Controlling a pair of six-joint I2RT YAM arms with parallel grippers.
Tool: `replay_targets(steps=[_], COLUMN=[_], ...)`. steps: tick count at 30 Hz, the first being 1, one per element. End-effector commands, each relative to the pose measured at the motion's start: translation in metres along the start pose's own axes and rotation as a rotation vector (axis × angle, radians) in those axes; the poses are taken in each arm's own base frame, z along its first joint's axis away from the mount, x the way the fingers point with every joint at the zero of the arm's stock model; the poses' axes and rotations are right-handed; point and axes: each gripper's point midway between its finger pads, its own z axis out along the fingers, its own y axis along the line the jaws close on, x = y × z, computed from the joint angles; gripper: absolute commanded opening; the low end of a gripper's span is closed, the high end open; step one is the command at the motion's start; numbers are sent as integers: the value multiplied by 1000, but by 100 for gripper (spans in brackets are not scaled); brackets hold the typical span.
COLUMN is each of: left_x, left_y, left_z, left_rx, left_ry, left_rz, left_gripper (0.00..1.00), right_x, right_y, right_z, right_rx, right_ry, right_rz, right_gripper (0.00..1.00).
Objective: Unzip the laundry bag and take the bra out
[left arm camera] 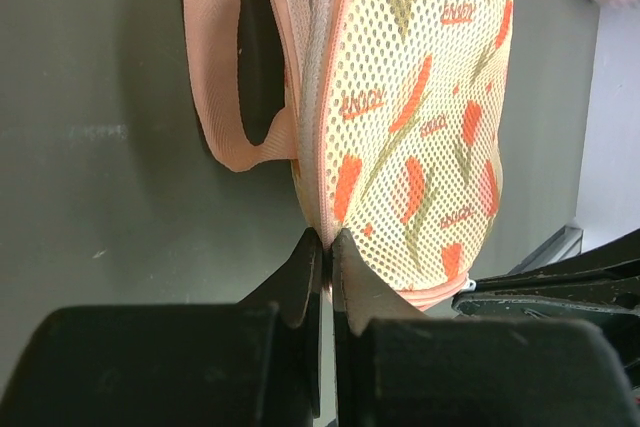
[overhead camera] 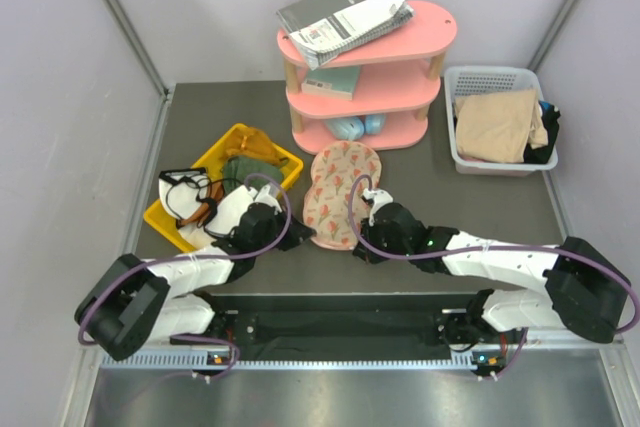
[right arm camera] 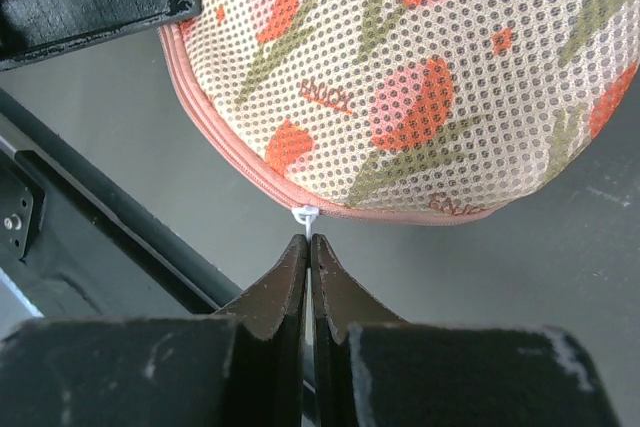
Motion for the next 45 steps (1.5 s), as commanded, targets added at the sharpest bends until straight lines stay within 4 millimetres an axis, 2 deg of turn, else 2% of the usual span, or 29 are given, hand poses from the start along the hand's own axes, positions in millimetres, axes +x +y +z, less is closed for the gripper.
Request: replay_targets(steps=[1, 7, 16, 25, 32, 45], left_x=[-19, -16, -17, -18, -17, -17], left_y=[-5, -2, 1, 7, 12, 20], left_z=[-4, -9, -13, -16, -17, -21], left_rx=[-6, -19, -29, -38, -48, -63], left_ry=[-65, -53, -55, -60, -58, -59], left_rz=[31, 50, 55, 49, 48, 45], left_gripper=[0, 0, 0, 0, 0, 0], right_x=[-10, -8, -5, -8, -21, -42], right_y=[8, 8, -4, -33, -59, -92], right_z=[1, 2, 3, -1, -8, -9], right_rx=[-39, -39, 7, 68, 118, 172], right_ry=[-22, -14, -13, -20, -53, -83], right_rz=[-11, -14, -22, -7, 15, 26], right_gripper=[0, 0, 0, 0, 0, 0])
